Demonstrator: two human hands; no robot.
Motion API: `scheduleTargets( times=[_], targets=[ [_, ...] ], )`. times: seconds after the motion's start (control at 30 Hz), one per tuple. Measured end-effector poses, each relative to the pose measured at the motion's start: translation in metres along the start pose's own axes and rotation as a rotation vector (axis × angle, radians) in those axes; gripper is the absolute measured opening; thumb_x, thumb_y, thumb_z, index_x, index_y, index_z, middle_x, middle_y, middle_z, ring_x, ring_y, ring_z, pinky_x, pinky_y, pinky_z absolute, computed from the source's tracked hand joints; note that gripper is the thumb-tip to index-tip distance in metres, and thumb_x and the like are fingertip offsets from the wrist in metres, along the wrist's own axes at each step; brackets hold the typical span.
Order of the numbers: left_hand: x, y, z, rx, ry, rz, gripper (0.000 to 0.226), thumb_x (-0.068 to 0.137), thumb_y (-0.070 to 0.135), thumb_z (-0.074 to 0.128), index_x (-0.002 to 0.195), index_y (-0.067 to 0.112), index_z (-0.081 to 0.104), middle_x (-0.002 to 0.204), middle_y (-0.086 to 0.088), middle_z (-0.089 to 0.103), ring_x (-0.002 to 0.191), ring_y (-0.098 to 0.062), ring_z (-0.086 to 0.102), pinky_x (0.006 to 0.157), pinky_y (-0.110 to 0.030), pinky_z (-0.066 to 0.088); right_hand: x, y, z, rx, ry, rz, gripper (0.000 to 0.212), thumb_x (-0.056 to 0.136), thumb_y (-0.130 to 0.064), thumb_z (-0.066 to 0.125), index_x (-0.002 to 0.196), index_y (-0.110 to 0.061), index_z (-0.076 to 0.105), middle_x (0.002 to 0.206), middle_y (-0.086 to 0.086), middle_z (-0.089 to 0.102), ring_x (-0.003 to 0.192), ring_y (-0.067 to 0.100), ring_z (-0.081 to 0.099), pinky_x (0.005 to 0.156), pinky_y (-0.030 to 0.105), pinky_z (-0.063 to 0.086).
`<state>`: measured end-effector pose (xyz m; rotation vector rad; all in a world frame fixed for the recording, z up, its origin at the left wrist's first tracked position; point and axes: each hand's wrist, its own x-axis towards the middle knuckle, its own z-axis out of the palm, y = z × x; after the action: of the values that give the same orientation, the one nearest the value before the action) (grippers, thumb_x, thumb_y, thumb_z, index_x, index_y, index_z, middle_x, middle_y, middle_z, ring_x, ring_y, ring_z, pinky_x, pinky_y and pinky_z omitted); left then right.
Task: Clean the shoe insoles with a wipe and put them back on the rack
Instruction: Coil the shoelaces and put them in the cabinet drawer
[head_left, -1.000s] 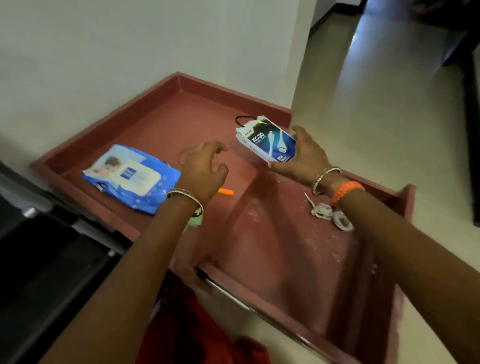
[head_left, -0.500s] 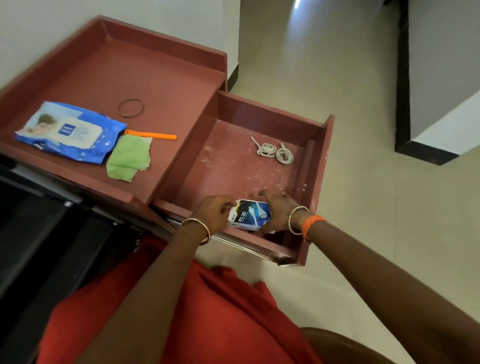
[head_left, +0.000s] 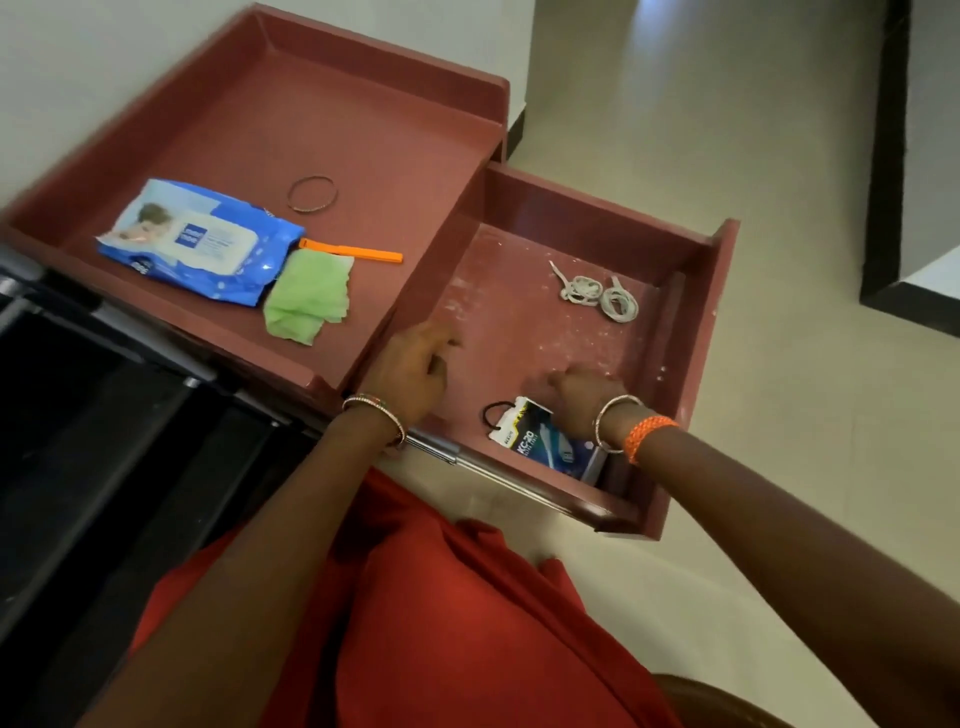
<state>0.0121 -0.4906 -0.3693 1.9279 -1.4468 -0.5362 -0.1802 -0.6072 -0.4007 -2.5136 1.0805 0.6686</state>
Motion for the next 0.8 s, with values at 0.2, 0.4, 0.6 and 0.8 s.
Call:
scheduleTargets(
  times=[0.2,0.4,0.6,0.8],
  targets=[
    [0.033,-0.008,-0.067,0.079,0.496,-0.064,0.032,0.077,-0.007,0.044,0.097,0.0,0.068,0.098,-0.017,0.066,0.092,-0.024,0.058,0.083,-0.023,0.037,0.045,-0.073,-0.104,0.257,0.53,-0.195,0.025,0.086,-0.017,0.051,0.104,-0.013,0.067,0.108,0.012,0.065,0.103,0.033,0.058,0.083,0.036,0.047],
    [0.084,-0.047,-0.106,0.268,0.501,-0.38,0.024,0.091,0.008,0.049,0.107,0.003,0.066,0.112,-0.02,0.062,0.111,-0.037,0.051,0.091,-0.041,0.042,0.09,-0.147,-0.138,0.042,0.479,-0.289,0.026,0.087,-0.031,0.057,0.108,-0.02,0.066,0.115,0.007,0.061,0.112,0.03,0.053,0.088,0.037,0.041],
    [0.121,-0.082,-0.116,0.677,0.197,-0.446,0.022,0.09,0.021,0.06,0.108,0.011,0.067,0.117,-0.017,0.059,0.114,-0.036,0.051,0.09,-0.041,0.042,0.11,-0.156,-0.129,-0.085,0.552,-0.317,0.021,0.089,-0.03,0.055,0.102,-0.015,0.064,0.109,0.008,0.062,0.108,0.03,0.053,0.09,0.037,0.037],
    [0.136,-0.091,-0.11,0.75,0.272,-0.359,0.018,0.087,0.007,0.054,0.093,0.007,0.071,0.099,-0.02,0.065,0.098,-0.039,0.057,0.075,-0.039,0.042,0.095,-0.105,-0.126,-0.078,0.591,-0.262,0.019,0.09,-0.033,0.052,0.1,-0.02,0.063,0.107,0.004,0.062,0.107,0.026,0.052,0.087,0.034,0.035]
  ],
)
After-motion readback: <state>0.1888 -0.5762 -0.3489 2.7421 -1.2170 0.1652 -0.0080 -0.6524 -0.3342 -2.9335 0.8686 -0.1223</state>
